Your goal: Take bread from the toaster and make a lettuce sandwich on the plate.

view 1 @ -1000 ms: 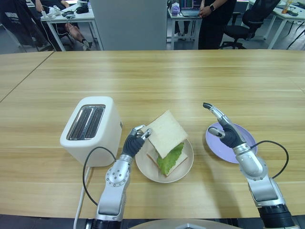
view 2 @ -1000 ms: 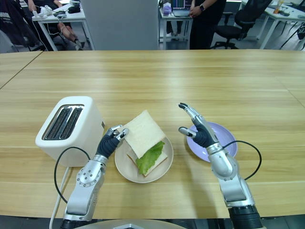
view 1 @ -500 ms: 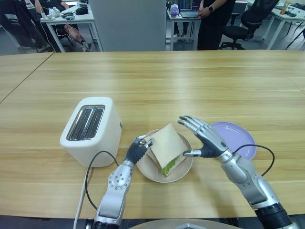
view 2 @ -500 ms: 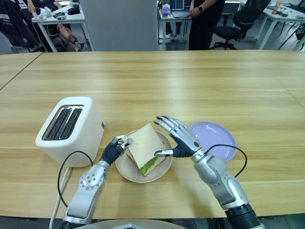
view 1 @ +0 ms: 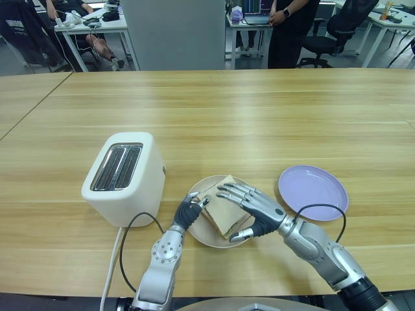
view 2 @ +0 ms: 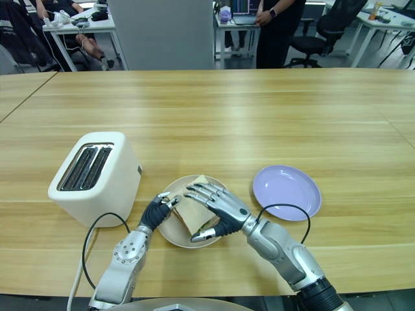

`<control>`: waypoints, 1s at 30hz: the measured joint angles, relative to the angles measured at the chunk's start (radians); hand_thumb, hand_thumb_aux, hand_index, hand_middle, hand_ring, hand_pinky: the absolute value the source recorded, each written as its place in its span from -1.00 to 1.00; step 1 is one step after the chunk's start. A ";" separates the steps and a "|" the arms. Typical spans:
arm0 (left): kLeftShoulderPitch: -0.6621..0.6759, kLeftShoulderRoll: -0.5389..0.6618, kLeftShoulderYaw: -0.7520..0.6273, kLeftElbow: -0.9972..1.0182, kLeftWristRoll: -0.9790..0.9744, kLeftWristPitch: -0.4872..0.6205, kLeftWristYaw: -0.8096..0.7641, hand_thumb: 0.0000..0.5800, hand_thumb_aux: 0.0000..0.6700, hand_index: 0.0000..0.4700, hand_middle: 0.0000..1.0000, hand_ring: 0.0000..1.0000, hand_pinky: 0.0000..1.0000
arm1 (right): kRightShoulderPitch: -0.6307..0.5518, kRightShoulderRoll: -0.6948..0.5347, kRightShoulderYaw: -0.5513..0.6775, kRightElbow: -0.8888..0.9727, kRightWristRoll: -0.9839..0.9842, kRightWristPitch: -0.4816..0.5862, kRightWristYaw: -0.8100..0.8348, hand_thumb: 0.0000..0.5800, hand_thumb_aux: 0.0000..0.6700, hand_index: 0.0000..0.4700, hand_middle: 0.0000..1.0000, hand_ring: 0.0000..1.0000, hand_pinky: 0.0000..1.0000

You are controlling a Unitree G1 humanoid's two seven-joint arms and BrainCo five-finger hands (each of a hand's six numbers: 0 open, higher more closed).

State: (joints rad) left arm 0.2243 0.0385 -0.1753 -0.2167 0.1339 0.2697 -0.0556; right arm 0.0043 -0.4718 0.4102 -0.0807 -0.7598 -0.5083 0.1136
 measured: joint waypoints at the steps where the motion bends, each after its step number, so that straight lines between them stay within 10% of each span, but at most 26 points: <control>1: -0.001 0.000 0.000 0.000 0.002 0.001 0.003 1.00 1.00 0.96 1.00 1.00 1.00 | 0.000 -0.009 0.010 0.012 0.001 0.000 0.016 -1.00 -1.00 -1.00 -1.00 -1.00 -1.00; 14: -0.031 -0.008 -0.010 0.062 0.022 0.019 0.031 1.00 1.00 0.96 1.00 1.00 1.00 | -0.079 -0.024 0.053 0.122 0.193 0.035 0.268 -1.00 -1.00 -1.00 -1.00 -1.00 -1.00; 15: -0.032 -0.009 -0.013 0.062 0.027 0.024 0.032 0.97 0.75 0.71 1.00 1.00 1.00 | -0.082 -0.024 0.053 0.126 0.205 0.039 0.281 -1.00 -1.00 -1.00 -1.00 -1.00 -1.00; 16: -0.032 -0.009 -0.017 0.063 0.034 0.028 0.037 0.56 0.07 0.04 1.00 1.00 1.00 | -0.088 -0.024 0.053 0.130 0.218 0.041 0.292 -1.00 -1.00 -1.00 -1.00 -1.00 -1.00; 17: -0.032 -0.008 -0.023 0.063 0.044 0.030 0.042 -1.00 -1.00 -1.00 0.62 0.62 0.62 | -0.091 -0.024 0.053 0.133 0.226 0.043 0.299 -1.00 -1.00 -1.00 -1.00 -1.00 -1.00; 19: -0.032 0.014 -0.044 0.058 0.115 0.030 0.089 -1.00 -1.00 -1.00 0.14 0.14 0.14 | -0.100 -0.024 0.055 0.139 0.237 0.044 0.313 -1.00 -1.00 -1.00 -1.00 -1.00 -1.00; 22: -0.036 0.048 -0.078 0.041 0.270 0.040 0.184 -1.00 -1.00 -1.00 -0.07 -0.07 -0.07 | -0.106 -0.024 0.061 0.140 0.246 0.044 0.328 -1.00 -1.00 -1.00 -1.00 -1.00 -1.00; 30: -0.070 0.109 -0.116 -0.190 0.947 0.209 0.481 -1.00 -1.00 -1.00 -0.14 -0.14 -0.14 | -0.095 -0.026 0.060 0.145 0.274 0.053 0.351 -1.00 -1.00 -1.00 -1.00 -1.00 -1.00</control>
State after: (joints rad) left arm 0.1548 0.1477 -0.2913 -0.4067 1.0809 0.4789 0.4255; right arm -0.0906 -0.4980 0.4707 0.0647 -0.4862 -0.4558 0.4642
